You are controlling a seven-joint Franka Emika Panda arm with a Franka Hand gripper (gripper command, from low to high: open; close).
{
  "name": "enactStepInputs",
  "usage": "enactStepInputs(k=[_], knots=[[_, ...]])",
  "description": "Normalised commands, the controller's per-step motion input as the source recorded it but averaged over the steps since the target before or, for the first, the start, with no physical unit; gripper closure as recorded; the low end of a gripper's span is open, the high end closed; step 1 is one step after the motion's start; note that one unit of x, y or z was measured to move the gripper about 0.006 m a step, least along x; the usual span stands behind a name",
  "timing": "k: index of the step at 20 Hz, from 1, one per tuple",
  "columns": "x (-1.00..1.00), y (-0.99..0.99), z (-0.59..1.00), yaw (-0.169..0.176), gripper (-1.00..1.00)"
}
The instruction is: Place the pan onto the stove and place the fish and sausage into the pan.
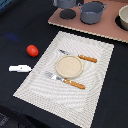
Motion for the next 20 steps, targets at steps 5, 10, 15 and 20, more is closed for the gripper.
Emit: enactStepInputs(k=[5, 10, 15, 20], knots=[[0.48, 0.28, -0.18, 0.000, 1.00], [0.24, 0.19, -0.25, 0.000, 1.00], [0.00, 0.19, -0.26, 0.011, 1.00], [-0.12, 0.24, -0.22, 0.026, 1.00]])
